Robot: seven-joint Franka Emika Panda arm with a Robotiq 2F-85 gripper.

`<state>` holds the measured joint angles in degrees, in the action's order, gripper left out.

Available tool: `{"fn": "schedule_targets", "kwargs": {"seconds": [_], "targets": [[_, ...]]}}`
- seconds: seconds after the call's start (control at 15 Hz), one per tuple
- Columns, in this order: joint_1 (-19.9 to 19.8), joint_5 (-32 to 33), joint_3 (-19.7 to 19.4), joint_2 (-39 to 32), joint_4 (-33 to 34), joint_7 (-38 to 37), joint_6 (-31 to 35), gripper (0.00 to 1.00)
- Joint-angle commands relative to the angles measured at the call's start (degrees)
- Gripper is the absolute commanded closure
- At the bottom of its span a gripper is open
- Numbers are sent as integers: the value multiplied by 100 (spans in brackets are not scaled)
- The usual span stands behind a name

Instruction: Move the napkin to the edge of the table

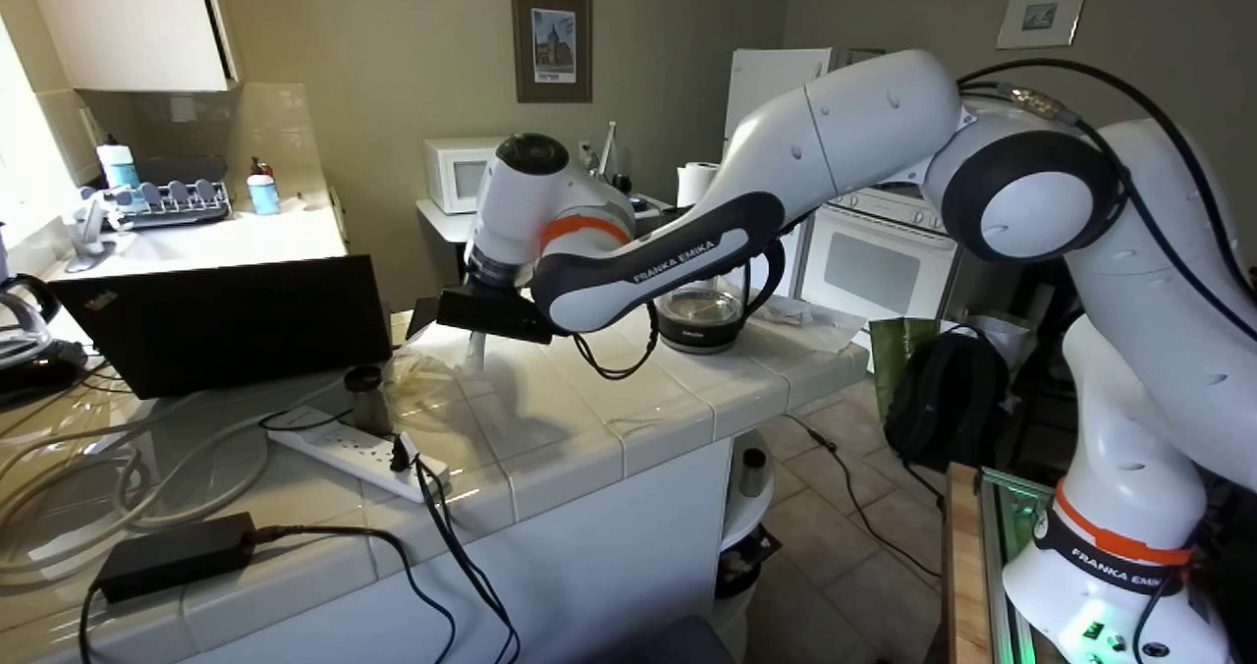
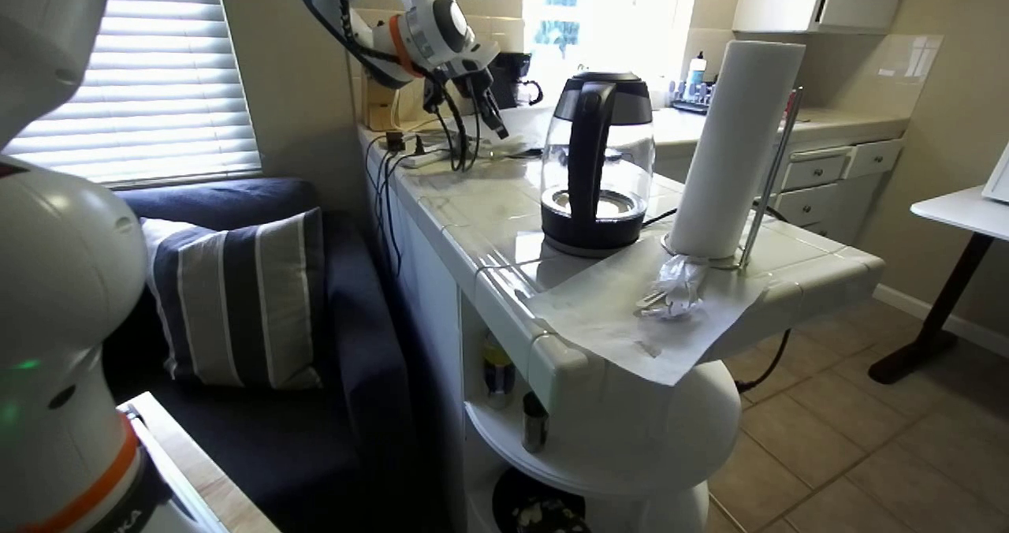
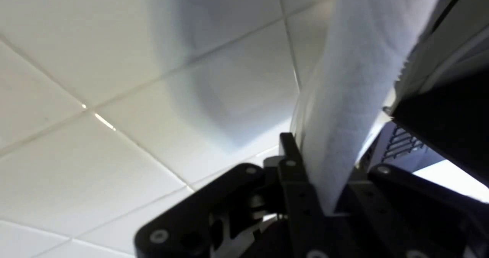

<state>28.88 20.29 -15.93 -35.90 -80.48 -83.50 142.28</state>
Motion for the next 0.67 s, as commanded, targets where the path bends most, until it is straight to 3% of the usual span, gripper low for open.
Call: {"fn": "schedule_targets", "kwargs": {"seconds": [0.0, 0.33, 0.6], "targets": [[345, 988, -170, 503, -370, -844, -359, 98], [173, 1649, 218, 908, -636, -1379, -814, 98], [-230, 1564, 676, 1425, -1192, -1333, -690, 98]]}}
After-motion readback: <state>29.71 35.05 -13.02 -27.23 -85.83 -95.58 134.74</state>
